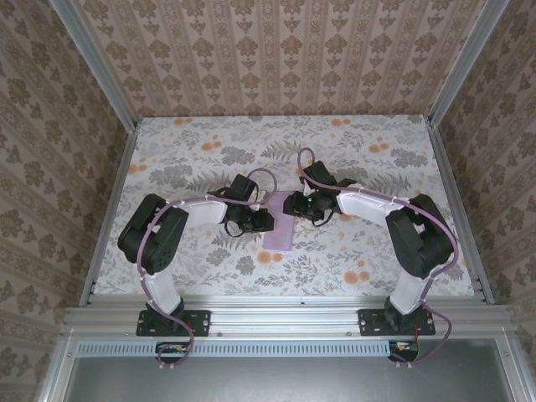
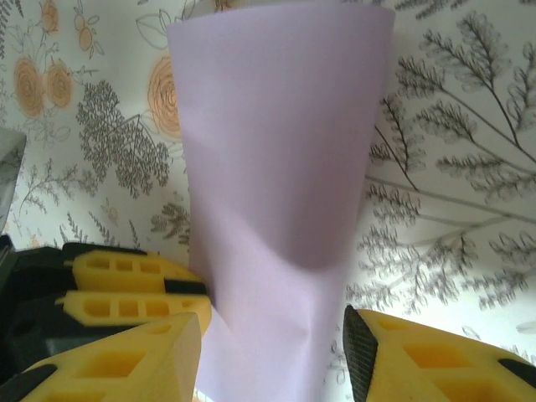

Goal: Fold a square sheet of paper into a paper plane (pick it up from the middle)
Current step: Hold the square sheet of paper at the center of the table.

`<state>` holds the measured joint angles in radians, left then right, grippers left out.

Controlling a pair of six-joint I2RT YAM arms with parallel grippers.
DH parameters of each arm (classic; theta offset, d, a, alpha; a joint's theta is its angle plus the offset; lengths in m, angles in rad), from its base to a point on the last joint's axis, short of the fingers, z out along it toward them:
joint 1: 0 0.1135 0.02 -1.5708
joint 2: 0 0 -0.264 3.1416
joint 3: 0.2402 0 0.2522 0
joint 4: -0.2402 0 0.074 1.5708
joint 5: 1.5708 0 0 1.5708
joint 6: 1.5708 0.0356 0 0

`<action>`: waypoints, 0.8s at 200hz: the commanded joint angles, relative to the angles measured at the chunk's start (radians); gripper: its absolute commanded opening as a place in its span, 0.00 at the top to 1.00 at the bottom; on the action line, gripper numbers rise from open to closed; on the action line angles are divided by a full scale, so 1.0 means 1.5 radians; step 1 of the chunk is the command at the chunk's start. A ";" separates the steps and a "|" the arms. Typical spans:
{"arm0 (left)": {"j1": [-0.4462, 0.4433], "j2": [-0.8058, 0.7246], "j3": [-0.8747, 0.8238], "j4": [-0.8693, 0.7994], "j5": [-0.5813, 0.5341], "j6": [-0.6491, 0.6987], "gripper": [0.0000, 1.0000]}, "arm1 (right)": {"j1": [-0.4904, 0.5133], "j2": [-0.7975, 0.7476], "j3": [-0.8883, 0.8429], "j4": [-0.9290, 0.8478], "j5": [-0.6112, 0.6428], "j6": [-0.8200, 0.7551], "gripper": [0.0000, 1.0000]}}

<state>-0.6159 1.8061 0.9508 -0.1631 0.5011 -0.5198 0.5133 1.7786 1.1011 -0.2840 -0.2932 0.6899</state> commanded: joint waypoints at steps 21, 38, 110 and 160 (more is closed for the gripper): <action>-0.006 0.012 0.020 -0.018 0.013 0.017 0.80 | -0.004 0.058 0.034 -0.024 0.003 -0.027 0.47; -0.006 0.012 0.024 -0.018 0.017 0.016 0.80 | -0.004 0.073 0.043 -0.022 -0.001 -0.027 0.47; -0.006 -0.003 0.039 -0.021 0.043 0.012 0.75 | -0.013 0.100 0.029 -0.011 0.007 -0.003 0.53; -0.004 -0.022 0.058 -0.056 0.040 0.025 0.72 | -0.015 0.097 0.016 -0.007 0.011 0.005 0.55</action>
<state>-0.6159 1.8065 1.0077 -0.1974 0.5472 -0.5186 0.4995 1.9038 1.1519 -0.2932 -0.2943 0.6834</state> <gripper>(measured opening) 0.276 0.453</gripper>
